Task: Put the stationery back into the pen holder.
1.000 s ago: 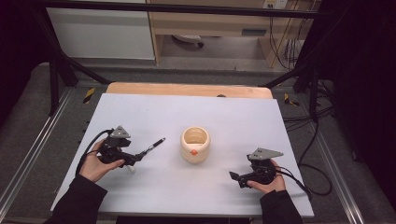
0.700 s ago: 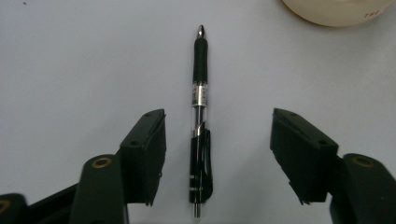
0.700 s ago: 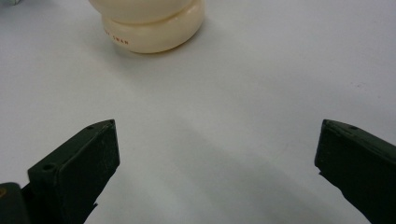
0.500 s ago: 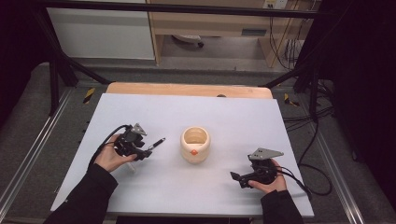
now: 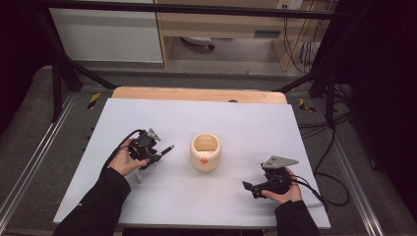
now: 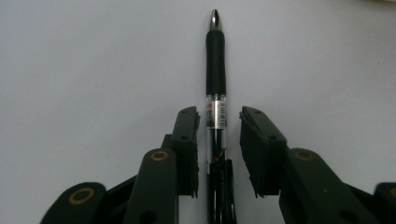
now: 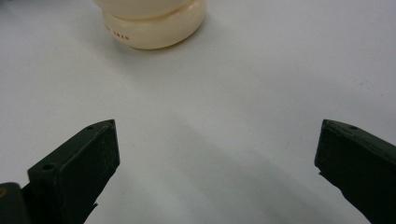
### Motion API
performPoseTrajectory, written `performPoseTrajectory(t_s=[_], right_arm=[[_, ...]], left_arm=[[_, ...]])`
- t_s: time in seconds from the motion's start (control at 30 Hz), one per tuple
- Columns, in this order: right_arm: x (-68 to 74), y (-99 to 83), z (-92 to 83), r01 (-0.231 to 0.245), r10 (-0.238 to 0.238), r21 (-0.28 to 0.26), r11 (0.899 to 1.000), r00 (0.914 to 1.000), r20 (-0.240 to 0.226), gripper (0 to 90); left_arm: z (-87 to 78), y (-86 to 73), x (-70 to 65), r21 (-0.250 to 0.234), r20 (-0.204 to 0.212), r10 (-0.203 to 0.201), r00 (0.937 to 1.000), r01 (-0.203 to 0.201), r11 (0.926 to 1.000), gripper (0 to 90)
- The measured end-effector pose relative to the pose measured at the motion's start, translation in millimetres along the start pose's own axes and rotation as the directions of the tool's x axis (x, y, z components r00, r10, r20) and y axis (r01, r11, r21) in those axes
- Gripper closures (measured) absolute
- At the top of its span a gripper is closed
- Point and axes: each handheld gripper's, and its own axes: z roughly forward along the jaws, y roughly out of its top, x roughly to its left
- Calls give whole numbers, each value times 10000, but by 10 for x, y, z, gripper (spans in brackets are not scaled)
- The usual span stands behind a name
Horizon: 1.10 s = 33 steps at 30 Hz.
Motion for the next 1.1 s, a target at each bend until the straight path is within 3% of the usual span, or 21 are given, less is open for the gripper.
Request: performPoseTrajectory(t_s=[0.47, 0.67, 1.1], right_arm=[[1, -1, 7, -8, 8, 57, 10000, 10000, -16, 7], [3, -2, 10, -8, 8, 87, 10000, 10000, -42, 7], [5, -4, 16, -10, 10, 55, 10000, 10000, -57, 7]], left_arm=[[47, 1, 30, 257, 224, -40, 9997, 35, 9997, 786], [48, 5, 31, 298, 218, -191, 9996, 184, 9994, 788], [31, 11, 27, 320, 87, -56, 9999, 54, 9995, 794]])
